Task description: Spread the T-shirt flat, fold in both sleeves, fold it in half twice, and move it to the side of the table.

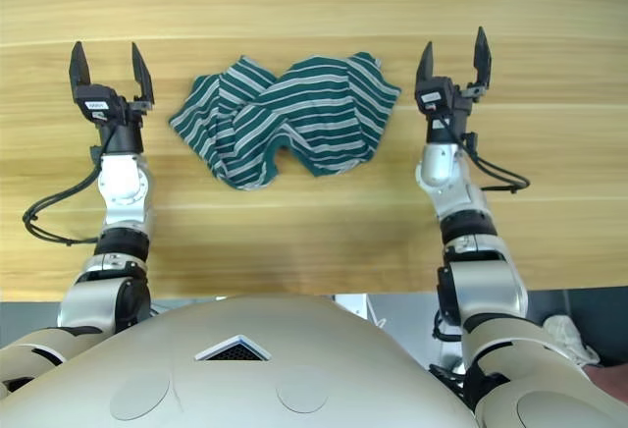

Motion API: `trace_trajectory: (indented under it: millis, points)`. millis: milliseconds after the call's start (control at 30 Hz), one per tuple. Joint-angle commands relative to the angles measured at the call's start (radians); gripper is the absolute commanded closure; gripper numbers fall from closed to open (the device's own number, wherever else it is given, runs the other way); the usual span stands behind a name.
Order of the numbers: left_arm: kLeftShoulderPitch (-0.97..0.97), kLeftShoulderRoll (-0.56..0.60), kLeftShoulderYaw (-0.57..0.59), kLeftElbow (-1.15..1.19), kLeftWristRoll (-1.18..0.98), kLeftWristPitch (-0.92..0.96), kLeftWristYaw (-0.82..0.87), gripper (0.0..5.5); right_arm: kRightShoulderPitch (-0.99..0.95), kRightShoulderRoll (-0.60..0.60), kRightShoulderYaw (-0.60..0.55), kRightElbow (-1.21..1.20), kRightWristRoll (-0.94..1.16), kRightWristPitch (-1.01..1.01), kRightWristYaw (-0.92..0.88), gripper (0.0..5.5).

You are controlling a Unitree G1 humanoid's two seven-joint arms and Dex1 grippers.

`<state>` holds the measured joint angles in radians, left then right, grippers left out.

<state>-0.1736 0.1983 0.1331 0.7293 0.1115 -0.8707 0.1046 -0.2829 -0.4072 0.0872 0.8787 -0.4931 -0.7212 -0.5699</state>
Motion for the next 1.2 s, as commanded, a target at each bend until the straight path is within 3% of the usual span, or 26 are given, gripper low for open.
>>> trace_trajectory:
  millis: [33, 1200]
  points:
    - [-0.023, -0.004, -0.007, 0.019, -0.002, 0.003, 0.002, 1.68, 0.005, -0.011, -0.012, -0.003, 0.014, 0.001, -0.012, 1.82]
    - [0.009, 0.009, 0.011, 0.008, -0.004, -0.007, 0.042, 1.68, -0.04, 0.004, -0.003, 0.046, 0.045, -0.015, 0.002, 1.82]
